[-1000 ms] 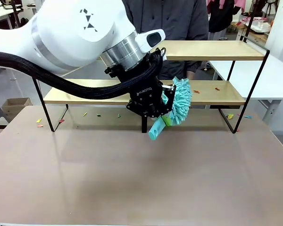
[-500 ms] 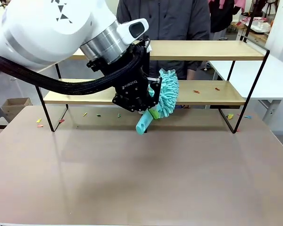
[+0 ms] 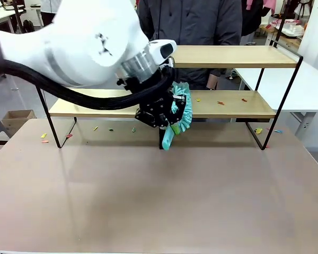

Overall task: Clean the shelves.
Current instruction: Clean another randomly selected level of the Shelf with the Duster.

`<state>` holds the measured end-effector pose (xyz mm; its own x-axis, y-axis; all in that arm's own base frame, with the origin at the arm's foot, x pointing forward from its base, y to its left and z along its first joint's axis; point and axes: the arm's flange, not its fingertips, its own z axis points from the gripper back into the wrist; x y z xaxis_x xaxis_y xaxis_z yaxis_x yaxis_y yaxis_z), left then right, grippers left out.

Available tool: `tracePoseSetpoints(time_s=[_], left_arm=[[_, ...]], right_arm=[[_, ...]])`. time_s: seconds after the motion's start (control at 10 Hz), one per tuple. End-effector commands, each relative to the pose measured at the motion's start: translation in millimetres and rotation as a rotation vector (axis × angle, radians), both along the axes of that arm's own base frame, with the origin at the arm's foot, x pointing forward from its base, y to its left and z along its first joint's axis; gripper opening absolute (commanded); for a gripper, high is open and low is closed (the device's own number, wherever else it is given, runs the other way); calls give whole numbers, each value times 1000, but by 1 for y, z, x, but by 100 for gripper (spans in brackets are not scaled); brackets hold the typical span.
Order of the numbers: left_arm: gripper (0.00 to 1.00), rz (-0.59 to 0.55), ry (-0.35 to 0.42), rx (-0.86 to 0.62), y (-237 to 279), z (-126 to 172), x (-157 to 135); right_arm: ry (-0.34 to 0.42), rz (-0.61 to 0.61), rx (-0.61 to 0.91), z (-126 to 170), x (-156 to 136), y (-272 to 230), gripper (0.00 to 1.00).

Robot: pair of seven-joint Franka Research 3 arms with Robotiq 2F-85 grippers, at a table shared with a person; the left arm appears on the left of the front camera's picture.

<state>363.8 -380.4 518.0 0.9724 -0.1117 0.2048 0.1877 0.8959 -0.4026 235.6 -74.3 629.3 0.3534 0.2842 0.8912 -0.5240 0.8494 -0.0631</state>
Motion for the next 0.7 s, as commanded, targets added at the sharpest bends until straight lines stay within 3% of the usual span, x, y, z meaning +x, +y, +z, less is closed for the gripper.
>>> tracePoseSetpoints(time_s=[0.0,0.6], left_arm=[[12,74,-93,42,-31,4,16],[12,-24,-65,59,-82,-10,39]], right_arm=[[-2,-3,0,0,0,-1,100],[-2,-3,0,0,0,-1,100]])
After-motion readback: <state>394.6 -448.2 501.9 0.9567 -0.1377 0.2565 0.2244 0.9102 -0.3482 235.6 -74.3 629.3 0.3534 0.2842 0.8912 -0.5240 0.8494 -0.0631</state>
